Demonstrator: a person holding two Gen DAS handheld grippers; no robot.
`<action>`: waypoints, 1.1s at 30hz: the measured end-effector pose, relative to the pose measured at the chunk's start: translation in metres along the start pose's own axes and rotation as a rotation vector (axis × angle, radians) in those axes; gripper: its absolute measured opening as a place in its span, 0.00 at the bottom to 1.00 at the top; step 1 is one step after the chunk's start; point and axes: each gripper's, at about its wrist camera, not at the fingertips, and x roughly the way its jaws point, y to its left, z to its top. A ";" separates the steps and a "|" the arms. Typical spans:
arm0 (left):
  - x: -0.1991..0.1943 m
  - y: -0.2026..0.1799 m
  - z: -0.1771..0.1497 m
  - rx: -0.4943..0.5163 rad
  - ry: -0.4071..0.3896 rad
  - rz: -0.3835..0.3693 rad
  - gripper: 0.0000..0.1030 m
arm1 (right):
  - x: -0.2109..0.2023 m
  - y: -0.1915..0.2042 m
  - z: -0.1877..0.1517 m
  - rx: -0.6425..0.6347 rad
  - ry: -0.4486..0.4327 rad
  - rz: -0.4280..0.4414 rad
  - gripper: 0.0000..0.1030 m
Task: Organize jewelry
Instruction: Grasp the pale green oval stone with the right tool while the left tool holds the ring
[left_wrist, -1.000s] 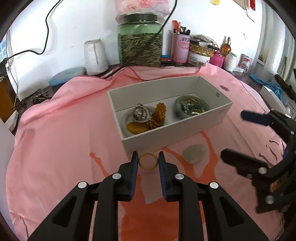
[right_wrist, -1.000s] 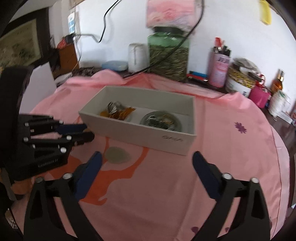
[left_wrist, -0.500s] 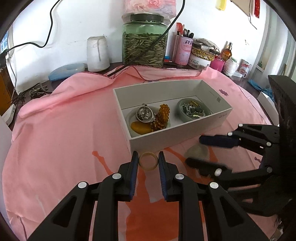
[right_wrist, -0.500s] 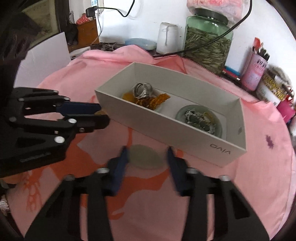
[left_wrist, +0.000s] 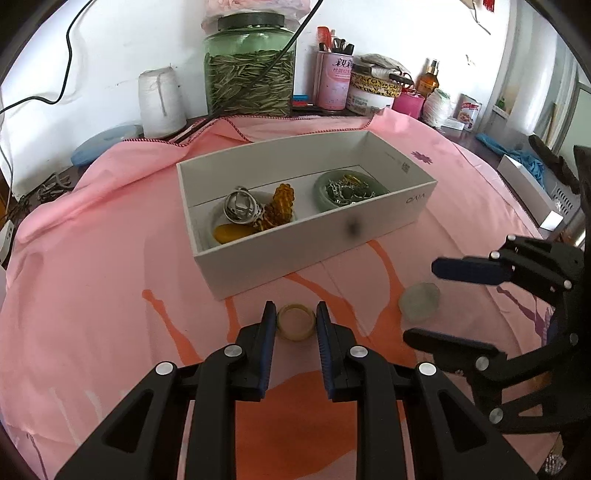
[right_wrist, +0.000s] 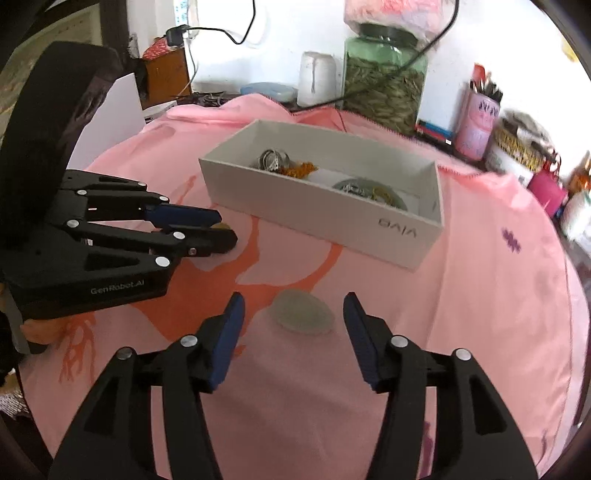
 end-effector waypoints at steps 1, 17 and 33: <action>0.000 0.001 0.000 -0.003 0.001 -0.003 0.22 | 0.000 -0.002 0.001 -0.001 -0.001 0.002 0.51; -0.002 -0.005 -0.001 0.029 -0.005 -0.005 0.22 | 0.004 -0.001 -0.004 -0.029 0.009 0.025 0.34; 0.001 -0.012 -0.002 0.059 -0.002 0.030 0.22 | 0.007 -0.004 -0.003 -0.006 0.022 0.016 0.35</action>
